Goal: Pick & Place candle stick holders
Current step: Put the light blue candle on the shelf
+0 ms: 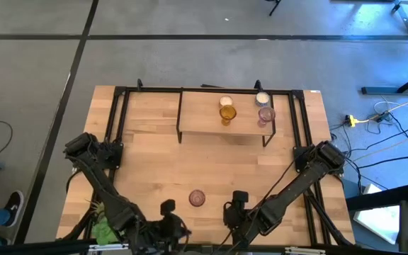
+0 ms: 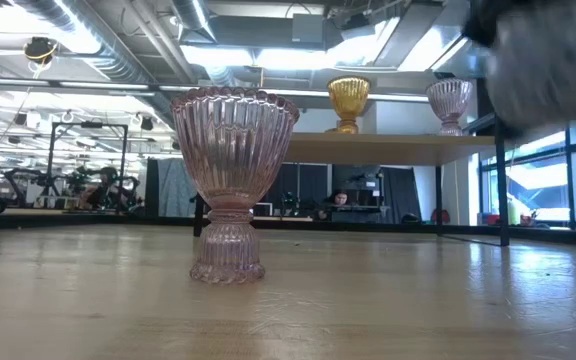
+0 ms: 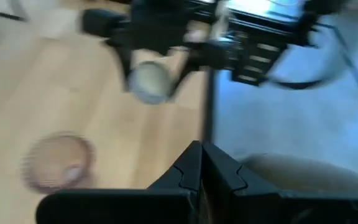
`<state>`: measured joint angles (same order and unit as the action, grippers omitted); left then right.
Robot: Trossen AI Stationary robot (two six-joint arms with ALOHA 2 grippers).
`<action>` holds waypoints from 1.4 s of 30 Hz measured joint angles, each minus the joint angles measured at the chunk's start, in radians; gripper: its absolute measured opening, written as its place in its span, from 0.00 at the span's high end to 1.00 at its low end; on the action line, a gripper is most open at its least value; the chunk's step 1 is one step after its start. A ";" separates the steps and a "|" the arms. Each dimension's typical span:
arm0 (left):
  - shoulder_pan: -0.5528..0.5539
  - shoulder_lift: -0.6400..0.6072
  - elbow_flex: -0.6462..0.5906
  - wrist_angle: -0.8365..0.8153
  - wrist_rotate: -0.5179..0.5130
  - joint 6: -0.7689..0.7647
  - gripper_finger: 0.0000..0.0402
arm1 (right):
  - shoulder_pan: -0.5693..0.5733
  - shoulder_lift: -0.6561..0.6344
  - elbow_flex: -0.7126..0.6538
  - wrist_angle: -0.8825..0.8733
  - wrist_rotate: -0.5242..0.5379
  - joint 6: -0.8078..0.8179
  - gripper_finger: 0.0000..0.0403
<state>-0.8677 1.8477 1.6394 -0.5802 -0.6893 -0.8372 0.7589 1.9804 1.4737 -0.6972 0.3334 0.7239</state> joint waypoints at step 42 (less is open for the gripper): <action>-0.002 -0.644 -1.094 0.655 -0.041 -0.233 0.99 | -0.433 -0.001 0.622 -0.430 0.046 -0.566 0.25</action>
<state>-0.8700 1.2034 0.5457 0.0746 -0.7307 -1.0698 0.3262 1.9797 2.0961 -1.1272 0.3791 0.1580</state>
